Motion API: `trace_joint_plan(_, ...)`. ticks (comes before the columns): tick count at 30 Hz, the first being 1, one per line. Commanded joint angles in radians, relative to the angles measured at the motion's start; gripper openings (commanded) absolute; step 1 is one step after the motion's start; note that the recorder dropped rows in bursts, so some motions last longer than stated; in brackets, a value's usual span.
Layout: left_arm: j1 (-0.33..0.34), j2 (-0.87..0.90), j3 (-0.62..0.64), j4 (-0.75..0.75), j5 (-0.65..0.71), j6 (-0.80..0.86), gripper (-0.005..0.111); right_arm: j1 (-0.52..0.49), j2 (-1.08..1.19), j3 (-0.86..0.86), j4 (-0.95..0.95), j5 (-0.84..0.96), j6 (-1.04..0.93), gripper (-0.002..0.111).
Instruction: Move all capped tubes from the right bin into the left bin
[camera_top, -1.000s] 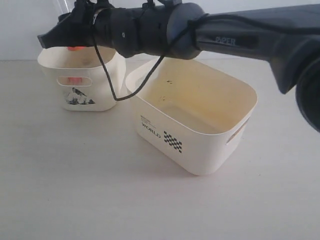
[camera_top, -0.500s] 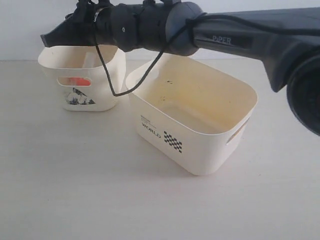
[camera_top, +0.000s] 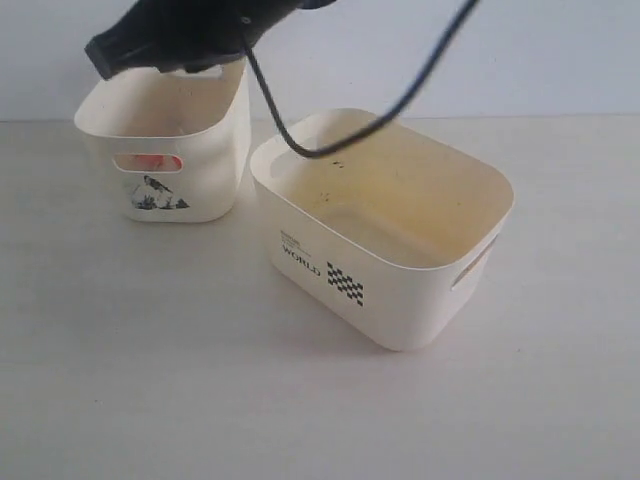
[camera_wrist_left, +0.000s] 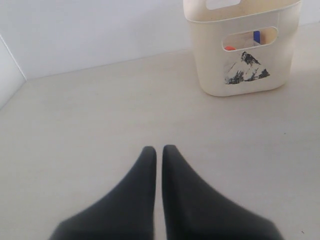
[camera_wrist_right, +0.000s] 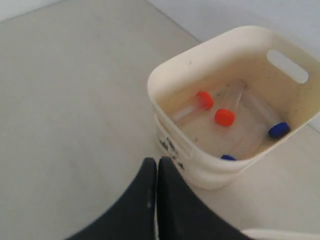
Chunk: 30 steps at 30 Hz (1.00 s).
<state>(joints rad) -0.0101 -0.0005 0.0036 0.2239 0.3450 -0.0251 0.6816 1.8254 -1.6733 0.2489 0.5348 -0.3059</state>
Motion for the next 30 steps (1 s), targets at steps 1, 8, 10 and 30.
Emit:
trace_joint_plan(1, 0.000, 0.000, -0.004, 0.002, -0.004, -0.010, 0.004, 0.027, -0.210, 0.255, 0.047, -0.057, -0.095, 0.000)
trace_joint_plan(8, 0.000, 0.000, -0.004, 0.002, -0.004, -0.010, 0.004, 0.027, -0.508, 0.555, 0.180, -0.132, -0.095, 0.000)
trace_joint_plan(10, 0.000, 0.000, -0.004, 0.002, -0.004, -0.010, 0.004, 0.027, -0.557, 0.577, 0.180, -0.123, -0.095, 0.000)
trace_joint_plan(30, 0.000, 0.000, -0.004, 0.002, -0.004, -0.010, 0.004, 0.010, -0.903, 0.634, 0.026, -0.131, -0.111, 0.000)
